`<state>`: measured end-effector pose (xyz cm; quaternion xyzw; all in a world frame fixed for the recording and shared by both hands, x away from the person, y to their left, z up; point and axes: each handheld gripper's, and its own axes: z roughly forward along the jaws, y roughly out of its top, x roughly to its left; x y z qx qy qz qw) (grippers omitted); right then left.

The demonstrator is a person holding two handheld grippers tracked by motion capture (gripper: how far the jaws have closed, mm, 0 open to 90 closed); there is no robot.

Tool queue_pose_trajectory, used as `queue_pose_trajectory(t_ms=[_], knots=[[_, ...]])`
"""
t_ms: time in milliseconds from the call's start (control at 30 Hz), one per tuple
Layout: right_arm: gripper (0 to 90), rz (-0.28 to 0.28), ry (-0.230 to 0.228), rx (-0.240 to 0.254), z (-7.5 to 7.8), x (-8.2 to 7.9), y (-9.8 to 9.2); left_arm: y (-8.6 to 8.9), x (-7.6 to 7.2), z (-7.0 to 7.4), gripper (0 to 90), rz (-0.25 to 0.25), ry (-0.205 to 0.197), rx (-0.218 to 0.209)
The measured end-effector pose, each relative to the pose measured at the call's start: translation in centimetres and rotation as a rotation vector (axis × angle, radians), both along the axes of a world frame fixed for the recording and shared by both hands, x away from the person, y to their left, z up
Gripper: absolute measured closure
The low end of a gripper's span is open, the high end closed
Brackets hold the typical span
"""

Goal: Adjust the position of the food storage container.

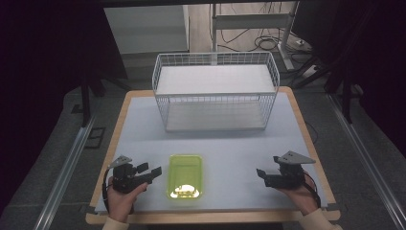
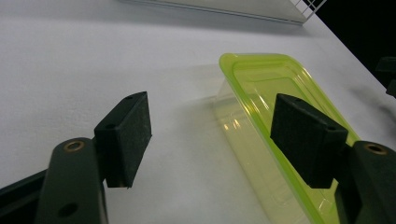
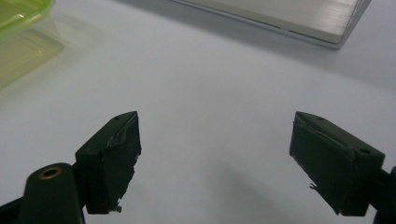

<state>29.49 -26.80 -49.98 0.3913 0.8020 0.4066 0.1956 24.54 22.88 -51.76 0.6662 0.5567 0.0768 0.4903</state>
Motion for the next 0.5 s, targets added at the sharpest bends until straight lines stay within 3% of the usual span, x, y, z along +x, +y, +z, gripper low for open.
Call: queue_pose_trajectory(t_ms=[267,333,467,500], knots=[[19.9,0.015,-0.017,0.012,0.4,-0.3,0.0,-0.1,-0.2,0.3,31.5,-0.005,0.0,0.007],[20.1,0.022,-0.015,0.016,0.4,-0.4,0.1,0.0,-0.4,0.5,40.1,-0.01,0.002,0.015],[20.0,0.033,-0.022,0.011,0.4,-0.4,0.2,0.5,-0.9,1.2,67.7,-0.028,-0.003,0.024],[20.0,0.036,-0.026,0.007,0.4,-0.5,0.2,0.6,-1.1,1.4,67.7,-0.043,0.002,0.025]])
